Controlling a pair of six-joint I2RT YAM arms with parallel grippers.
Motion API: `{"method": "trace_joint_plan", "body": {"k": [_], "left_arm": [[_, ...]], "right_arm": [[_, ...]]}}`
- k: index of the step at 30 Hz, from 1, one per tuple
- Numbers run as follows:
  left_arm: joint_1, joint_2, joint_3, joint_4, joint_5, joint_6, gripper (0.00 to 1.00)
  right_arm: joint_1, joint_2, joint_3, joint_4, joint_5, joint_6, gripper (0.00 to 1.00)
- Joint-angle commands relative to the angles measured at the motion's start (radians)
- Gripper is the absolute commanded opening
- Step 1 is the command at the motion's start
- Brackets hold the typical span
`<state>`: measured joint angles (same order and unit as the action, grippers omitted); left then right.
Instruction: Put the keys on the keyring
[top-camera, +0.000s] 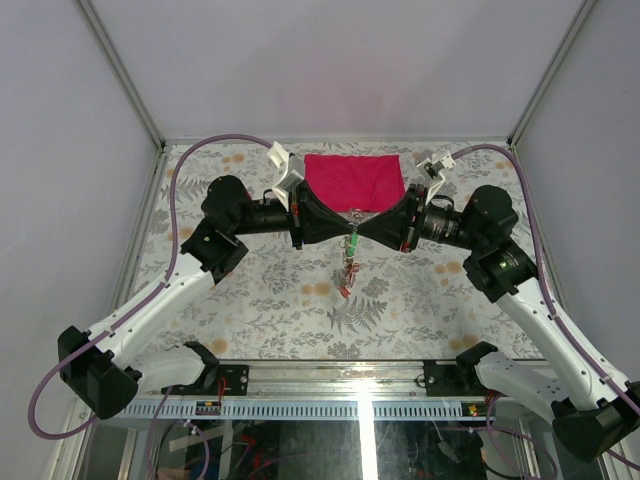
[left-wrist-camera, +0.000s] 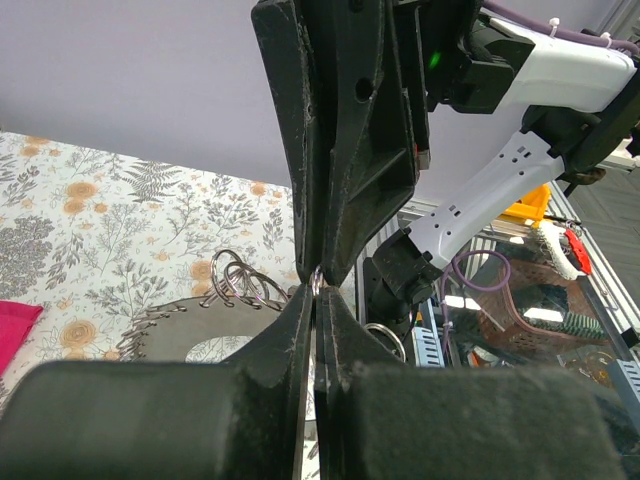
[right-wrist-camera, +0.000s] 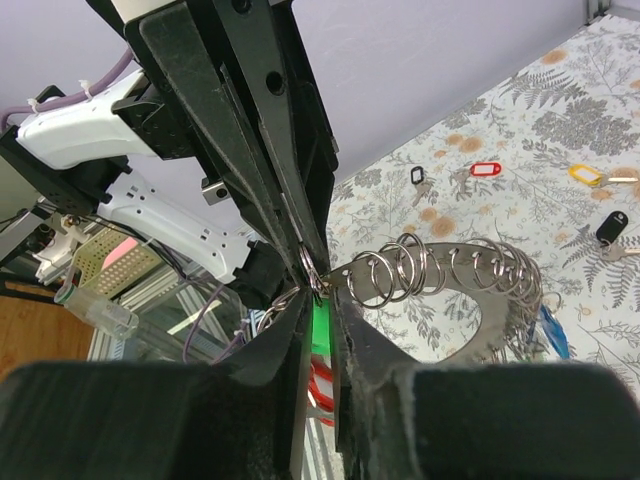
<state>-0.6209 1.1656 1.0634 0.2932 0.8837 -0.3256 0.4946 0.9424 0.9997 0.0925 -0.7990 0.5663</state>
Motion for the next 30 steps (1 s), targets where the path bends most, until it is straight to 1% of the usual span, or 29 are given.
{"method": "trace_joint_plan", "body": {"k": [1,5,8,17,25,30], "left_arm": [[0.006,-0.017,0.027,0.09,0.006,-0.01,0.0],[0.006,-0.016,0.025,0.086,0.006,-0.008,0.0],[0.006,-0.018,0.023,0.083,0.003,-0.004,0.0],[0.006,-0.023,0.021,0.072,0.001,0.001,0.0],[0.006,-0.031,0.018,0.069,0.0,0.0,0.0],[0.004,-0.024,0.022,0.07,0.008,-0.001,0.0]], "right_arm": [[-0.004,-0.002,-0.003,0.076,-0.024,0.022,0.14],[-0.004,-0.009,-0.011,0.1,-0.02,0.037,0.04],[-0.005,-0.016,-0.002,0.078,-0.007,0.025,0.0],[-0.004,-0.03,0.087,-0.145,0.078,-0.133,0.0],[-0.004,-0.022,0.125,-0.234,0.103,-0.173,0.0],[-0.003,0.018,0.148,-0.278,0.061,-0.164,0.0]]}}
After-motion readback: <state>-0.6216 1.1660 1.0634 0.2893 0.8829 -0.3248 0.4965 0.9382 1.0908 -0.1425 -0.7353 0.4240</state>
